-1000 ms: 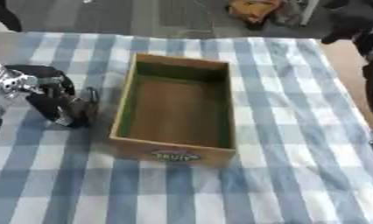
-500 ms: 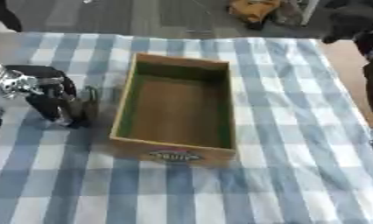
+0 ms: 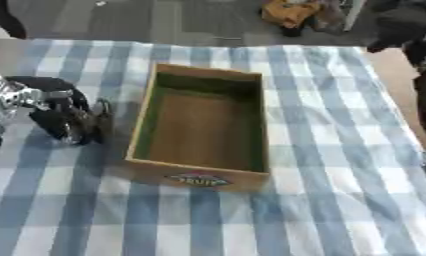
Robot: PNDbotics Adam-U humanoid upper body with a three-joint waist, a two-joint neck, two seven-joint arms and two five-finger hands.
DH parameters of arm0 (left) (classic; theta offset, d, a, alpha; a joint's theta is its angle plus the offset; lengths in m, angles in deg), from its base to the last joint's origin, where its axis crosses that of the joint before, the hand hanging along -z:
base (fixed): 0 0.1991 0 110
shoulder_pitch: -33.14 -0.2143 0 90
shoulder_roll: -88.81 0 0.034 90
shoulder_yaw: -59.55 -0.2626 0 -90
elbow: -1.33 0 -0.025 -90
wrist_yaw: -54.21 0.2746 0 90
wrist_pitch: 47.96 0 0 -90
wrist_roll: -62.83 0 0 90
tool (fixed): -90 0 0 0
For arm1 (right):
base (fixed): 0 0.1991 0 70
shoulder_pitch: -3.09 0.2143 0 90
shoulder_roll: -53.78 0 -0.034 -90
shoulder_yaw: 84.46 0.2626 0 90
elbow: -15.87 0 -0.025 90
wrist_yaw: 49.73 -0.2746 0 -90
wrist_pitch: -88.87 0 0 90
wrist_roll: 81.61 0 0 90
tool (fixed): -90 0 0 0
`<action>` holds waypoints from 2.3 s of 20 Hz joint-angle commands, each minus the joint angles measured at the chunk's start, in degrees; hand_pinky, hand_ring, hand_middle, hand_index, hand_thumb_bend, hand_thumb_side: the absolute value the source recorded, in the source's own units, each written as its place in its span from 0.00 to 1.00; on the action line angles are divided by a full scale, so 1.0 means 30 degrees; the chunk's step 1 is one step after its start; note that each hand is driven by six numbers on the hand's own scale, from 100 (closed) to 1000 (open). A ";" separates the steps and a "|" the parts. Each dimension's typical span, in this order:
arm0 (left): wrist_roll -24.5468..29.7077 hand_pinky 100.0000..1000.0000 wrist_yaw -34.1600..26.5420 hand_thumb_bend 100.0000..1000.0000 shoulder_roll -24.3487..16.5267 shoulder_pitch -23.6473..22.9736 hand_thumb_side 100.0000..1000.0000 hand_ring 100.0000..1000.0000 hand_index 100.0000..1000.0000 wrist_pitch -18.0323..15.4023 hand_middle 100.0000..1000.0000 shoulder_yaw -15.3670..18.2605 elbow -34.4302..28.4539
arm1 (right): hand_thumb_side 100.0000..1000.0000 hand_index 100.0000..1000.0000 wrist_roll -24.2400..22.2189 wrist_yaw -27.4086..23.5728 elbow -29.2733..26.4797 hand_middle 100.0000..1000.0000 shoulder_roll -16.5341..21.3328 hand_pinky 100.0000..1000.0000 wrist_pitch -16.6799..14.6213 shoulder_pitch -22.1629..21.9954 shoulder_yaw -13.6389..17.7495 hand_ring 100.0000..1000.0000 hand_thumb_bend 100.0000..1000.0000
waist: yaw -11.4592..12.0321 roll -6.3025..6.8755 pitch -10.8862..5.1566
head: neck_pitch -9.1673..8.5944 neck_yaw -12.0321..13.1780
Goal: Pick up objects on the table and place them in the box.
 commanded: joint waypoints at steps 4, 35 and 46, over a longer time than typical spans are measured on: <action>0.0084 0.65 -0.0083 0.28 -0.0171 0.0433 0.31 0.67 0.78 0.0279 0.70 0.0119 -0.0245 | 1.00 0.78 -0.0030 -0.0156 -0.0169 0.52 0.0265 0.84 0.0016 0.0140 0.0133 0.85 0.61 | 0.0002 0.0015 -0.0383 | -0.0239 -0.0032; 0.0341 0.61 -0.1585 0.00 -0.1012 0.1701 0.19 0.61 0.70 0.1140 0.61 0.0126 -0.3187 | 1.00 0.78 -0.0071 -0.0279 -0.0169 0.52 0.0283 0.84 0.0046 -0.0034 0.0100 0.85 0.65 | 0.0099 0.0368 -0.0807 | -0.0060 -0.0066; 0.0305 0.62 -0.3171 0.00 0.0186 0.3333 0.18 0.60 0.69 0.1483 0.59 -0.0014 -0.5849 | 1.00 0.78 -0.0134 -0.0437 -0.0169 0.52 0.0193 0.84 0.0034 -0.0026 0.0011 0.85 0.67 | -0.0096 0.0522 -0.1023 | -0.0220 0.0069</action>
